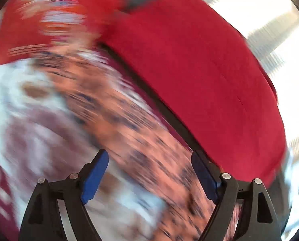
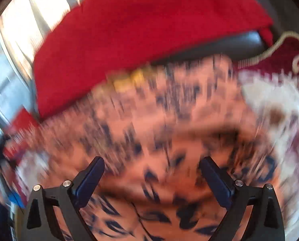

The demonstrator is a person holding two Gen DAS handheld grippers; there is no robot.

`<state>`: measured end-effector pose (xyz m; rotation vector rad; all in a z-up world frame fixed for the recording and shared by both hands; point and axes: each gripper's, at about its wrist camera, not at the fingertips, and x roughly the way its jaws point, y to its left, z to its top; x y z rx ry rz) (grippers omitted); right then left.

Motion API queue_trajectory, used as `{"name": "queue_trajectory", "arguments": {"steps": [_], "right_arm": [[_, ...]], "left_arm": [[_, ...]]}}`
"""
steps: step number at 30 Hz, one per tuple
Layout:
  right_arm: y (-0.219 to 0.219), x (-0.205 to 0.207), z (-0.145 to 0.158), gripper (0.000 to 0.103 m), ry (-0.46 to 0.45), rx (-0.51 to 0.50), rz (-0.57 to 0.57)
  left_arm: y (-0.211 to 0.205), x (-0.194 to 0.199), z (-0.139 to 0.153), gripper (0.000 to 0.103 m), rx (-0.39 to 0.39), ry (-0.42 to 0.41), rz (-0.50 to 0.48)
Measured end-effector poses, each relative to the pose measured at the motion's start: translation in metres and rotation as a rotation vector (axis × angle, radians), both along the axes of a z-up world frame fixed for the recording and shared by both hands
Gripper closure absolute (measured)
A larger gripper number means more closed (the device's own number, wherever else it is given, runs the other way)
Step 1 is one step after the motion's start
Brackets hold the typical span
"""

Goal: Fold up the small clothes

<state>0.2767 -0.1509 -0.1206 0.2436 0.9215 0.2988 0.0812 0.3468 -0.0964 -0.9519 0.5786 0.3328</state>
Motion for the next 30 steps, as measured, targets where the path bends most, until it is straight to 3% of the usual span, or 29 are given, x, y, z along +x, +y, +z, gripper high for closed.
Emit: {"name": "queue_trajectory", "arguments": {"steps": [1,3,6,10,14,16,17,18,20,22,24,26,30], "right_arm": [[0.002,-0.007,0.000,0.004,-0.057,-0.020,-0.005],[0.002,-0.006,0.002,0.003,-0.052,-0.043,-0.008],[0.000,-0.008,0.002,0.001,-0.050,-0.058,0.005],[-0.002,-0.013,0.006,0.001,-0.057,-0.076,0.002],[0.009,-0.005,0.000,0.001,-0.059,-0.110,-0.001],[0.013,-0.003,-0.002,0.001,-0.060,-0.116,0.000],[0.014,-0.003,-0.003,0.001,-0.060,-0.115,-0.001],[0.012,-0.003,-0.002,0.001,-0.061,-0.114,0.000],[0.012,-0.005,-0.001,0.001,-0.063,-0.108,-0.001],[0.011,-0.005,-0.001,0.001,-0.066,-0.101,0.000],[0.009,-0.005,0.000,0.001,-0.068,-0.089,-0.001],[0.007,-0.004,-0.001,0.001,-0.073,-0.070,-0.002],[0.001,-0.005,-0.001,0.001,-0.082,-0.022,-0.011]], "left_arm": [[0.021,-0.003,-0.007,0.018,-0.041,0.003,0.049],[0.072,-0.006,-0.025,0.019,-0.132,0.006,0.139],[0.120,-0.005,-0.036,0.019,-0.162,0.015,0.224],[0.151,0.006,-0.049,0.019,-0.208,-0.005,0.237],[0.167,0.019,-0.054,0.020,-0.203,-0.009,0.251],[0.171,0.027,-0.056,0.028,-0.195,0.011,0.259],[0.173,0.032,-0.058,0.044,-0.190,0.040,0.255],[0.178,0.036,-0.061,0.069,-0.189,0.080,0.251],[0.186,0.040,-0.071,0.097,-0.178,0.161,0.257],[0.187,0.042,-0.068,0.098,-0.172,0.164,0.247],[0.173,0.047,-0.043,0.099,-0.031,0.202,0.231],[0.140,0.056,-0.006,0.099,0.142,0.180,0.176],[0.025,0.075,0.093,0.099,0.455,-0.009,-0.015]]}}
